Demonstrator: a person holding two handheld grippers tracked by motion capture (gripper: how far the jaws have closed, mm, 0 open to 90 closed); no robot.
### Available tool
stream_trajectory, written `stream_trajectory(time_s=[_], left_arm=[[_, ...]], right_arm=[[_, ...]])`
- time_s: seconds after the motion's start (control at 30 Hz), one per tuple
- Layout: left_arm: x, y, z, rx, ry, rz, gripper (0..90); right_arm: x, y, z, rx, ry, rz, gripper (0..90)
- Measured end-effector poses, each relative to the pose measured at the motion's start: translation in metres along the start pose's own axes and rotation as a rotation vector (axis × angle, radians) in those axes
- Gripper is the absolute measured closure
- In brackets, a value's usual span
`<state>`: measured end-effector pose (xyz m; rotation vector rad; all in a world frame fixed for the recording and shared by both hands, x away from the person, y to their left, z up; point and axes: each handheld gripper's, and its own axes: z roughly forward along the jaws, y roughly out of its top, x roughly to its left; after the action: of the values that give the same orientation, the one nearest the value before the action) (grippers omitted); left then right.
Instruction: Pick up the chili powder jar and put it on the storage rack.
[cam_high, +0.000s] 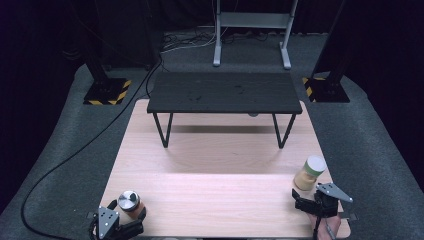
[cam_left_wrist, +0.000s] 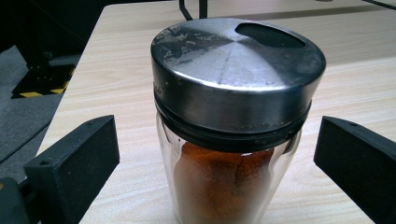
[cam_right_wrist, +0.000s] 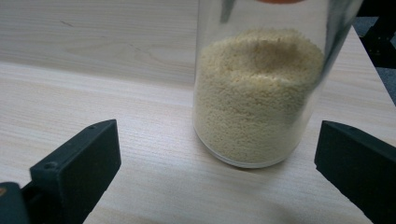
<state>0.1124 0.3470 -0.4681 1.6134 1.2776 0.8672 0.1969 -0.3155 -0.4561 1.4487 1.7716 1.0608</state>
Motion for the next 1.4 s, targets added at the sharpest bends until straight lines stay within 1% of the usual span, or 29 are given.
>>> stream_trajectory(time_s=[0.1,0.17,0.3,0.4,0.5,0.6,0.7,0.83,0.87,0.93,0.97,1.03,1.17,1.2,1.3,1.33,1.4], left_arm=[[0.0,0.001,0.0,0.007,-0.002,-0.005,0.3],[-0.002,0.001,0.001,0.01,0.001,0.005,0.3],[-0.002,0.002,0.001,-0.003,0.005,-0.009,0.3],[-0.004,0.003,0.002,-0.008,0.01,-0.001,0.3],[-0.005,0.003,0.004,-0.01,0.019,0.001,0.2],[-0.006,0.002,0.006,-0.008,0.024,-0.004,0.2],[-0.006,0.001,0.009,0.007,0.031,-0.011,0.2],[-0.005,0.0,0.011,0.01,0.037,-0.019,0.3],[-0.003,0.0,0.011,0.01,0.028,-0.021,0.9],[0.001,-0.002,0.012,0.007,0.004,-0.032,5.9],[0.002,-0.003,0.013,0.01,-0.001,-0.031,10.1],[0.003,-0.003,0.014,0.013,-0.006,-0.032,12.9],[0.004,-0.006,0.016,0.007,-0.027,-0.018,21.1],[0.004,-0.005,0.016,0.011,-0.032,-0.015,22.9],[0.003,-0.005,0.017,0.019,-0.029,-0.013,29.2],[0.003,-0.007,0.017,0.01,-0.024,-0.013,30.2],[0.004,-0.008,0.017,0.006,-0.027,-0.011,31.2]], right_arm=[[0.0,-0.001,0.0,-0.004,-0.003,-0.001,0.0],[0.0,0.0,0.0,-0.002,0.0,0.003,0.0],[-0.001,-0.001,-0.001,-0.006,0.002,0.005,0.0],[-0.002,0.0,0.0,-0.002,0.006,0.005,0.0],[-0.002,-0.002,-0.001,-0.01,0.007,0.006,0.0],[-0.002,-0.002,-0.001,-0.012,0.007,0.009,0.0],[-0.003,-0.002,-0.001,-0.012,0.01,0.011,0.0],[-0.002,-0.002,-0.001,-0.013,0.008,0.011,0.0],[-0.002,-0.003,-0.001,-0.015,0.007,0.012,0.0],[-0.003,-0.003,-0.002,-0.017,0.009,0.015,0.0],[-0.003,-0.003,-0.002,-0.018,0.01,0.016,0.0],[-0.004,-0.003,-0.002,-0.018,0.012,0.017,0.0],[-0.004,-0.004,-0.002,-0.019,0.014,0.017,0.0],[-0.004,-0.004,-0.002,-0.021,0.014,0.018,0.1],[-0.005,-0.004,-0.002,-0.024,0.017,0.022,0.3],[-0.005,-0.005,-0.002,-0.026,0.019,0.022,0.3],[-0.006,-0.005,-0.002,-0.026,0.02,0.027,0.4]])
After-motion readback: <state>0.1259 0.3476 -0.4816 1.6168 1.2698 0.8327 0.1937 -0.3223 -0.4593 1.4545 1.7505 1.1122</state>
